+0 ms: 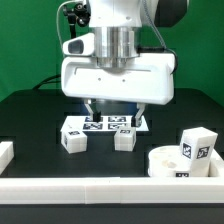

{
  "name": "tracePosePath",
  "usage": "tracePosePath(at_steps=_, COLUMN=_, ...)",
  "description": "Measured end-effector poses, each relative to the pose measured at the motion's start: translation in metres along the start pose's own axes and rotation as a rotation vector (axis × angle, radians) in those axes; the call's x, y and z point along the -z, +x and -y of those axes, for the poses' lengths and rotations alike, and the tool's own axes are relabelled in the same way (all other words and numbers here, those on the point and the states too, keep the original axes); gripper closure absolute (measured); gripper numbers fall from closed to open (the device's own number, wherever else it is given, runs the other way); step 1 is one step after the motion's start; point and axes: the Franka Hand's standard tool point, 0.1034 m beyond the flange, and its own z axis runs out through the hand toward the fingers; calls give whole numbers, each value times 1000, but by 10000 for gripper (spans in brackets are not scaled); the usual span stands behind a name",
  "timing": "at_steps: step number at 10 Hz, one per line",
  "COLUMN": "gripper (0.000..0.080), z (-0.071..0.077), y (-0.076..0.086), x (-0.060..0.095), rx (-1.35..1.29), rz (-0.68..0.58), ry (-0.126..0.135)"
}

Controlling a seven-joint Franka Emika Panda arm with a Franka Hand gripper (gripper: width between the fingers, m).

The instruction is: Assemble stool

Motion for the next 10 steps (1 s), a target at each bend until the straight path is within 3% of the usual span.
tracePosePath(at_steps=2, gripper=150, z=-1, y=-1, x=-2, rx=13, rz=17, ry=-2)
tracePosePath(at_steps=3, gripper=150, z=-8, y=-7, x=-9, rx=20, rz=121, ry=-7)
tracePosePath(at_steps=5, gripper=150, z=-10, y=-9, x=-18, rx=23, rz=209, ry=-20)
tracePosePath(at_steps=8, gripper=150, z=-17, y=-16, x=-18, rx=19, rz=413, ry=-47)
tracePosePath(at_steps=10, gripper=150, z=-10, y=-15, x=-13, rx=108, rz=529, ry=-39)
